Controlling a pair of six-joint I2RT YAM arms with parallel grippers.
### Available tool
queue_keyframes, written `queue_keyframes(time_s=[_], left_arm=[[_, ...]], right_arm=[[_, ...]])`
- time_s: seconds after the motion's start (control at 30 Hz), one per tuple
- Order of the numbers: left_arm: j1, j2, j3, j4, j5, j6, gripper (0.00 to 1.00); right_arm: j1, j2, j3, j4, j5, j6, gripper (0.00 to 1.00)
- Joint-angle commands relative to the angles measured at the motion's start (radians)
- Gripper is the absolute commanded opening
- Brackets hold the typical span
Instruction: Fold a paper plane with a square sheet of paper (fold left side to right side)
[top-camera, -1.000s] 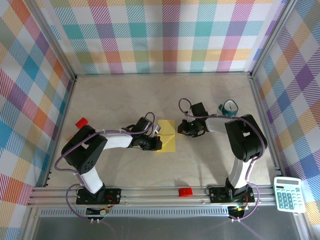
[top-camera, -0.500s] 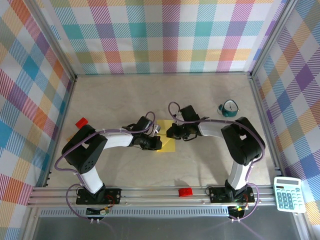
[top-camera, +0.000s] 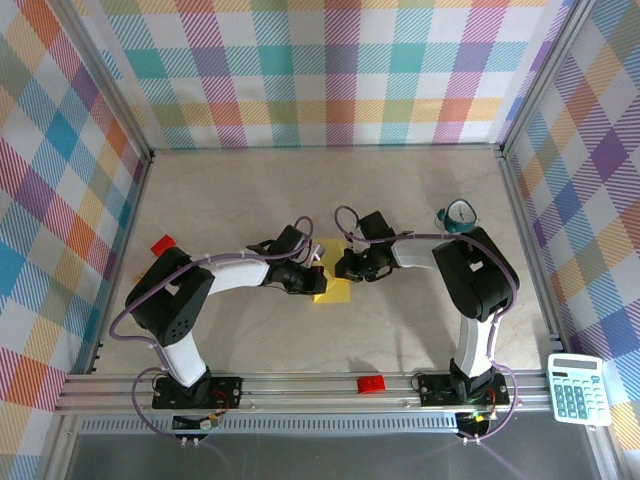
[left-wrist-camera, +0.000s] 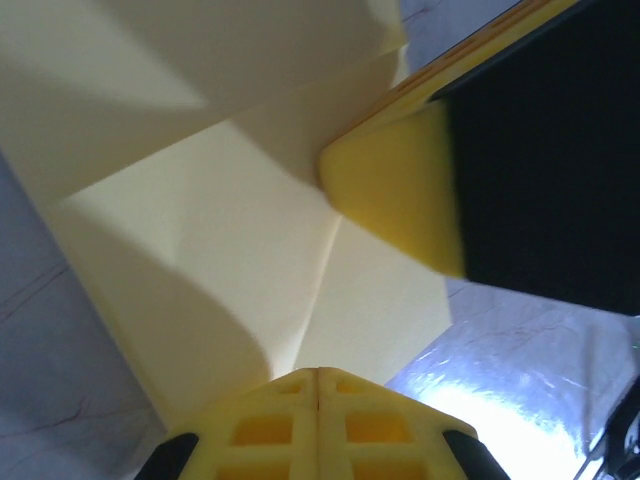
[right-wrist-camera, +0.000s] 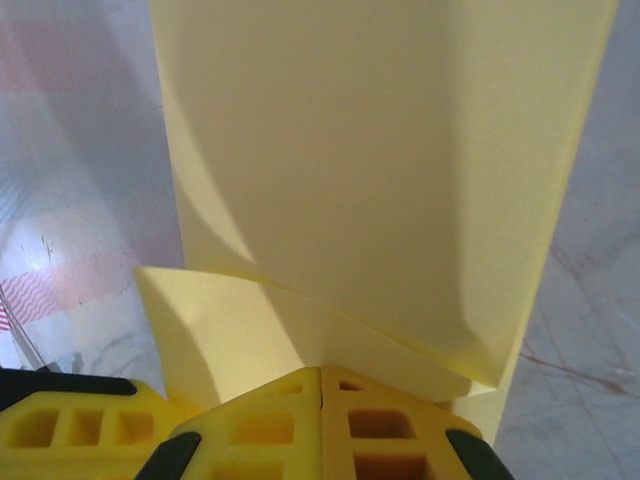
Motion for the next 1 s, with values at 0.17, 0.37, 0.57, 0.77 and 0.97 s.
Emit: queue_keyframes(time_s=[0.17, 0.37, 0.57, 0.77, 0.97], left_arm=[[-0.007, 0.017, 0.025, 0.059, 0.122, -0.001, 0.00], [-0.012, 0.048, 0.041, 0.067, 0.125, 0.005, 0.00], [-0.012, 0.074, 0.050, 0.045, 0.091, 0.022, 0.00], [-0.012, 0.091, 0.056, 0.025, 0.036, 0.028, 0.00], [-0.011, 0.104, 0.053, 0.029, 0.019, 0.026, 0.00]], right_arm=[[-0.002, 0.039, -0.010, -0.101, 0.056, -0.019, 0.00], [-0.002, 0.054, -0.009, -0.103, 0.055, -0.017, 0.00], [-0.002, 0.055, -0.011, -0.108, 0.056, -0.018, 0.00], [-0.002, 0.057, -0.015, -0.113, 0.060, -0.020, 0.00], [-0.002, 0.055, -0.021, -0.113, 0.065, -0.022, 0.00]])
